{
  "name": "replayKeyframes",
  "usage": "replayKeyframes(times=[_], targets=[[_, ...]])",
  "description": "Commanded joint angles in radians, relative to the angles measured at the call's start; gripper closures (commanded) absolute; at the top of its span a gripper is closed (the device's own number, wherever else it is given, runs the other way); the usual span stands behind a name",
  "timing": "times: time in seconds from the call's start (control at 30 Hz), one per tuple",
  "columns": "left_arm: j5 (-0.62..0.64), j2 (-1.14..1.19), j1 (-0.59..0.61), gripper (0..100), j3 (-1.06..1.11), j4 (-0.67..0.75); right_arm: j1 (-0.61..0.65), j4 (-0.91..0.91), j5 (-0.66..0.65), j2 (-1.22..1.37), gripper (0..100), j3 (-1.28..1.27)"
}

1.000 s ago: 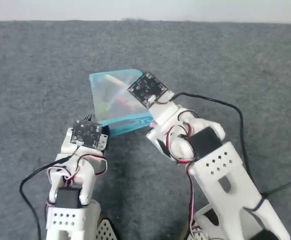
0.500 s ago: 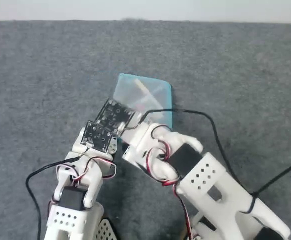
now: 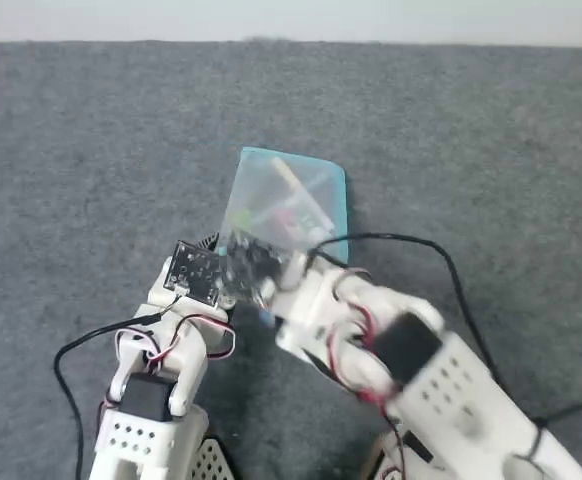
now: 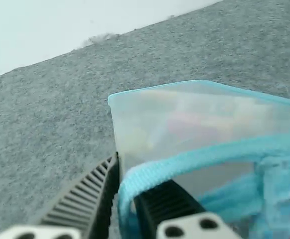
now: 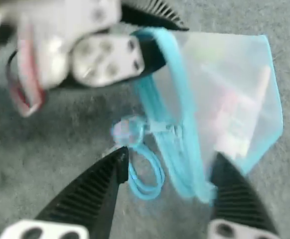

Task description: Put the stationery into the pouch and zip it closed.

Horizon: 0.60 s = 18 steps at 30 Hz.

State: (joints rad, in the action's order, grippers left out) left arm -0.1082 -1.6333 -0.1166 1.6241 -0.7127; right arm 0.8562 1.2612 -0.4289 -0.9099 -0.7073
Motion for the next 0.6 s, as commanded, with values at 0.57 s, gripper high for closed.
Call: replayKeyframes(times=[0.57], targets=[[0.023,-0.006,-0.008,99,-0.107,-0.075,-0.185,-0.348,-0.236,-0.028,69.6,-0.308]])
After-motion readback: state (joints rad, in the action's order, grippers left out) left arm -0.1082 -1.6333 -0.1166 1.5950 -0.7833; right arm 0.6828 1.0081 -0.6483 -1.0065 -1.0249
